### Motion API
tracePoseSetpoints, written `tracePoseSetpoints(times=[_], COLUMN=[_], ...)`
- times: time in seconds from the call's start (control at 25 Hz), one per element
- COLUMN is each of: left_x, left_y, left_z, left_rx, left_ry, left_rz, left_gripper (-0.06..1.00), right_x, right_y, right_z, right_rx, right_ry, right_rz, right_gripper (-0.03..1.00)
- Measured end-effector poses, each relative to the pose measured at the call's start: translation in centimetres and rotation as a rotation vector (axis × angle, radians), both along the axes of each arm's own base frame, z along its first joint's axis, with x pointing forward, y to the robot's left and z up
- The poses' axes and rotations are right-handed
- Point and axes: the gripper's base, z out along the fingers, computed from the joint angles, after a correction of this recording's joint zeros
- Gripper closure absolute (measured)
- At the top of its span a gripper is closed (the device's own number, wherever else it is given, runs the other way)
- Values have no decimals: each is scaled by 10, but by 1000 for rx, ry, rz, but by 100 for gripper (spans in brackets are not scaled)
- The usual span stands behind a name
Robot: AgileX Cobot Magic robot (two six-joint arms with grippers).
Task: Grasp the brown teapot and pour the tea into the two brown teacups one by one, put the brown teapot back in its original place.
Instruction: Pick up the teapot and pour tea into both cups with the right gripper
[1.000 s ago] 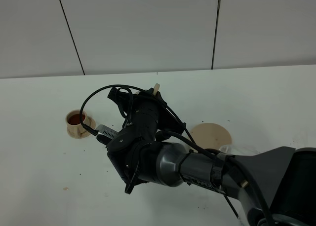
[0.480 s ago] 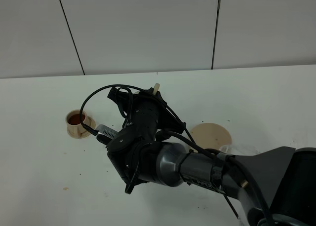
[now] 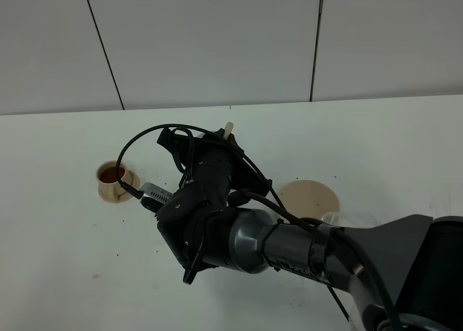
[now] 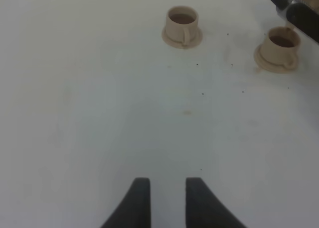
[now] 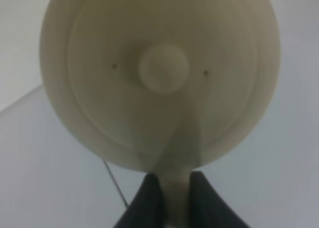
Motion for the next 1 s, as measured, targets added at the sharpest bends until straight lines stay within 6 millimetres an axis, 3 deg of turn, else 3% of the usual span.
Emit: tracePoseSetpoints(times=[1.0], left_x=[0], left_y=[0], left_z=[0], left_rx=[0], left_ry=[0], left_rz=[0], left_gripper=[70], right_x=[-2], right_y=[-3], right_z=[8], right_rx=[76], right_ry=[32], right_rz=[-44], right_gripper=[88])
